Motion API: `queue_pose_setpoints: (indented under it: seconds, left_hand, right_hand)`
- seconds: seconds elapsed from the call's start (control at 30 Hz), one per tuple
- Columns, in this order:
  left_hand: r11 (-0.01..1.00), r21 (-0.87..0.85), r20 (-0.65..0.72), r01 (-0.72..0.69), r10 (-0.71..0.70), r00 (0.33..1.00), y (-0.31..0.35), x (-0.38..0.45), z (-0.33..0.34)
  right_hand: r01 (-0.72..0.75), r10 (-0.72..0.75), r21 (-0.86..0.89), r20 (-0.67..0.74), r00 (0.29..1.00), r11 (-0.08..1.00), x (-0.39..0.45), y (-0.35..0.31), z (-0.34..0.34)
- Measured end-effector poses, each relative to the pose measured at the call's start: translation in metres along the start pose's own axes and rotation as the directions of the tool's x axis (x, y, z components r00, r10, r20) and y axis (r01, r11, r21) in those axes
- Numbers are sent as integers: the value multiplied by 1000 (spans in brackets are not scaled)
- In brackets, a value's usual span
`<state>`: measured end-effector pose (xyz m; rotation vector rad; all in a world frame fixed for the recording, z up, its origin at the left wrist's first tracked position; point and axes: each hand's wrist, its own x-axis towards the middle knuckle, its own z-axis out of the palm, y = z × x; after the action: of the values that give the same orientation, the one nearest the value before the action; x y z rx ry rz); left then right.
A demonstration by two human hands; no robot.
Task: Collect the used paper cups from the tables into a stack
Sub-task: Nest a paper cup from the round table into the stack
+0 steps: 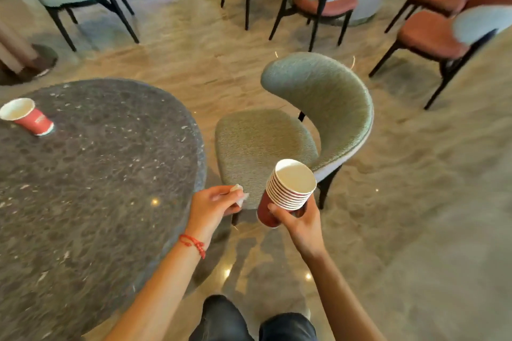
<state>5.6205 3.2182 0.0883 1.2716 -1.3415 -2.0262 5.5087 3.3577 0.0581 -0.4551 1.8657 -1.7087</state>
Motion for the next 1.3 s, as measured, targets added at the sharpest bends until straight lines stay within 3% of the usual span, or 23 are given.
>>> queue_pose_setpoints:
  seconds: [0.3, 0.6, 0.97, 1.3]
  left_hand:
    - [991, 134, 234, -28, -4, 972, -23, -17, 190]
    - [979, 204, 441, -28, -66, 895, -53, -29, 358]
    - [964, 262, 633, -55, -129, 763, -41, 46, 523]
    - [959, 277, 619, -69, -123, 776, 1, 164, 658]
  right_hand:
    - [35, -14, 85, -239, 971, 996, -9, -8, -181]
    - [12, 39, 97, -501, 864, 995, -8, -6, -334]
    - [30, 46, 110, -629, 776, 994, 92, -25, -450]
    - [5, 61, 103, -628, 776, 995, 245, -60, -529]
